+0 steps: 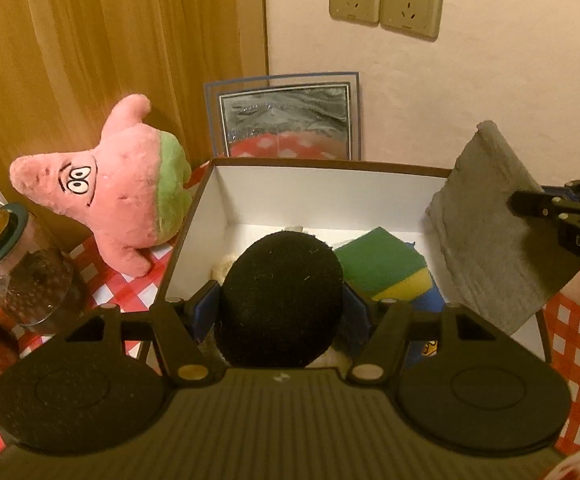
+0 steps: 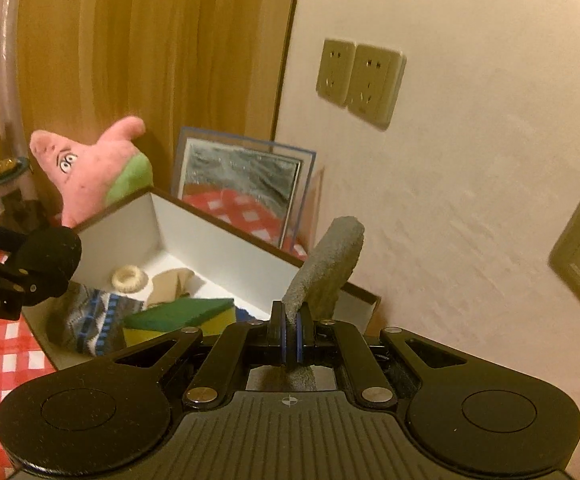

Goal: Organize soft objects
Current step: 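Carry the black pad and grey towel over the brown box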

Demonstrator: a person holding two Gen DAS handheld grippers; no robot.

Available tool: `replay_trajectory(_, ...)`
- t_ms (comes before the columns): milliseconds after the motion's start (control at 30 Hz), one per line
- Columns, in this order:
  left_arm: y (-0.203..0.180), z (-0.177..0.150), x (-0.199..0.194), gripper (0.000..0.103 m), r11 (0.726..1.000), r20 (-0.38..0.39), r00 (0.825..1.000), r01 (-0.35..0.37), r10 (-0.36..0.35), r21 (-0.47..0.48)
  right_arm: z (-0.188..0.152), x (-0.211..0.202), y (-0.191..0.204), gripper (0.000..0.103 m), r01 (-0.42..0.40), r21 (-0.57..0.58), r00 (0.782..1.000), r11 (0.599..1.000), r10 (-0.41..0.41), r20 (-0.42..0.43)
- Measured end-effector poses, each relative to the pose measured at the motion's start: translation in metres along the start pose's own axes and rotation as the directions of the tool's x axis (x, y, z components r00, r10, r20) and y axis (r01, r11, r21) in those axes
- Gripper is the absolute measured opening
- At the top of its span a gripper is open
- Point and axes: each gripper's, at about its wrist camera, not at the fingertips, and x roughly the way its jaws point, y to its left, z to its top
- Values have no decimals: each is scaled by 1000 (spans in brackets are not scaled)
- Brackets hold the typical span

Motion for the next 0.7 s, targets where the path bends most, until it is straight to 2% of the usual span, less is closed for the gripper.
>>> replay_trajectory(167, -1, 4, 13, 64, 1000, -15, 1000, 6, -6, -6, -2, 23, 7, 5, -19, -25, 999, 1000, 18, -49)
replay_trajectory(367, -2, 9, 26, 65, 1000, -32, 999, 20, -21, -15, -2, 32, 8, 9, -158, 66, 985, 985, 162, -64)
replay_trajectory(433, -2, 10, 28, 66, 999, -30, 999, 26, -26, -20, -3, 33, 7, 20, -160, 86, 983, 983, 166, -74)
replay_trajectory(533, -1, 11, 32, 68, 999, -38, 999, 27, -28, -28, -8, 31, 5, 57, -167, 108, 982, 980, 175, -71)
replay_trajectory(700, 0, 11, 32, 71, 999, -38, 999, 29, -30, -35, -15, 24, -2, 63, -194, 172, 976, 966, 208, -69)
